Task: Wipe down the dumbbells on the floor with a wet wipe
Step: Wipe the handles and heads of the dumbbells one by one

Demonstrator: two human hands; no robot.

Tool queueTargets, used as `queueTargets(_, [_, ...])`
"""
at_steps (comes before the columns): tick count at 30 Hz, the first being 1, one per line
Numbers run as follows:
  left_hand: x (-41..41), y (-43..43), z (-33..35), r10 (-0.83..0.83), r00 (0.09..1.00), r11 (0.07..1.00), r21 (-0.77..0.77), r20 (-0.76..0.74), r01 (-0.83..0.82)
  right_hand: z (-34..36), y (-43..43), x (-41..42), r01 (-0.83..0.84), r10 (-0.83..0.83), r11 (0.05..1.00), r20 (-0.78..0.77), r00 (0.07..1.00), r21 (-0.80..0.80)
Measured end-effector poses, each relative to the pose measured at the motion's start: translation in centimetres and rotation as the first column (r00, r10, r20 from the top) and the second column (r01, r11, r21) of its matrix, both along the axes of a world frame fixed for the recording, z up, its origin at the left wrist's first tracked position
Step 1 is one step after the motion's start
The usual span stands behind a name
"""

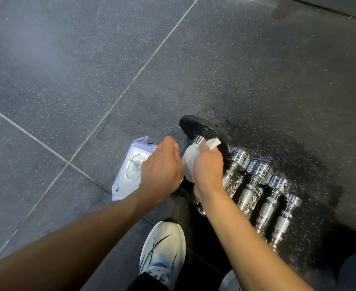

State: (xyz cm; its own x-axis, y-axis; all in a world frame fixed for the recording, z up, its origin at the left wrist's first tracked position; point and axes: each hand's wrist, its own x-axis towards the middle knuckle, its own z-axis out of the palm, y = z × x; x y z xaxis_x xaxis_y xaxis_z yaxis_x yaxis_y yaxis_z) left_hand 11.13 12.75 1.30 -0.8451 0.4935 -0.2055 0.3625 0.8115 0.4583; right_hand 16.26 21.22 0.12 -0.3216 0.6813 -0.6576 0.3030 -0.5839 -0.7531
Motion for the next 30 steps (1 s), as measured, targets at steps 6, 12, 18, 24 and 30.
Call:
queueTargets(6, [-0.1,0.2,-0.3,0.001,1.0,1.0,0.001,0.023,-0.001,0.4,-0.4,0.8,-0.765,0.586,0.563,0.501,0.636,0.312])
queueTargets(12, [0.1,0.1,-0.2,-0.013,1.0,1.0,0.019,0.014,0.013,-0.3,-1.0,3.0,-0.853,0.596,0.297,0.614,0.517,0.43])
queueTargets(18, [0.2,0.0,-0.3,-0.016,1.0,1.0,0.021,0.018,0.016,-2.7,1.0,1.7,-0.905,0.639,-0.064,0.714,0.287,0.421])
queueTargets(24, [0.0,0.1,-0.4,0.003,1.0,1.0,0.014,0.011,-0.003,-1.2,1.5,0.5,-0.931,0.818,-0.127,0.567,0.096,0.341])
queueTargets(30, [-0.1,-0.1,-0.7,-0.006,1.0,0.999,0.037,-0.002,0.007,-0.9,3.2,2.3,-0.927,0.947,0.309,0.023,0.321,0.213])
